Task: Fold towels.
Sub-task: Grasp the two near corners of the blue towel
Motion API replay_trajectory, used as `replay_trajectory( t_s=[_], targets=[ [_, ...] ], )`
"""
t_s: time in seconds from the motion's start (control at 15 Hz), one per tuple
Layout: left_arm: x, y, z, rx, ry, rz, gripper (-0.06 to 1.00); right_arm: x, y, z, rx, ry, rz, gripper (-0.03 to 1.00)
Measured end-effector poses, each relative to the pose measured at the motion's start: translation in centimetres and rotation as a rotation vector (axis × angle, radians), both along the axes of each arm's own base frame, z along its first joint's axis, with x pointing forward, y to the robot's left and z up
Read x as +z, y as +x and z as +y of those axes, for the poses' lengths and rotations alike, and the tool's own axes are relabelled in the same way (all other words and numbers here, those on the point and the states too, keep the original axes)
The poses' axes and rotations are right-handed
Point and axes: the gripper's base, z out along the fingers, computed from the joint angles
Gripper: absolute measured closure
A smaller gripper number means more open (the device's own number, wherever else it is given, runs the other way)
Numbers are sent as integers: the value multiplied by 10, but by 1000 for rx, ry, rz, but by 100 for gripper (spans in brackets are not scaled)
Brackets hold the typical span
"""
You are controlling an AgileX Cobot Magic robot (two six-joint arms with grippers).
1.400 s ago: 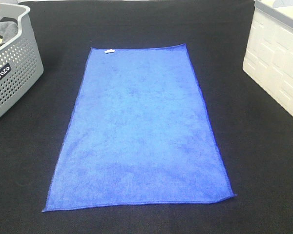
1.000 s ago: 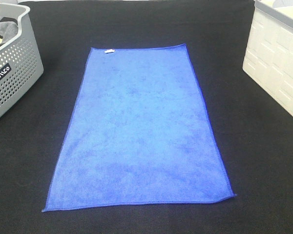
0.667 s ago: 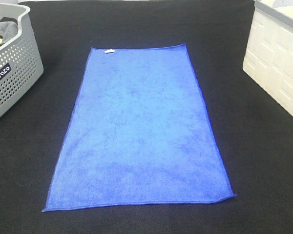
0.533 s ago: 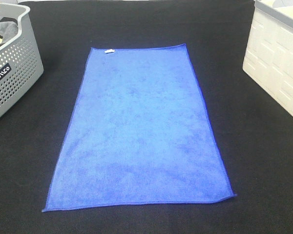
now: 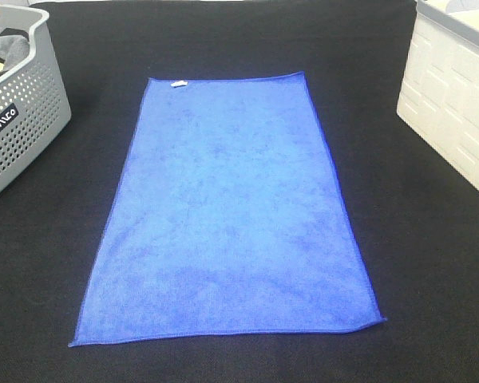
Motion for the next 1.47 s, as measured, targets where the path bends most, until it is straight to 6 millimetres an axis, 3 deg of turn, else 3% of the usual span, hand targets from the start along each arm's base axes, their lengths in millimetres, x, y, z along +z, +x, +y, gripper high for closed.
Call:
replay_trajectory(
  t_s=[1.47],
  targets=[
    [0,0,0,0,0,0,19,0,0,0,0,0,0,7]
  ],
)
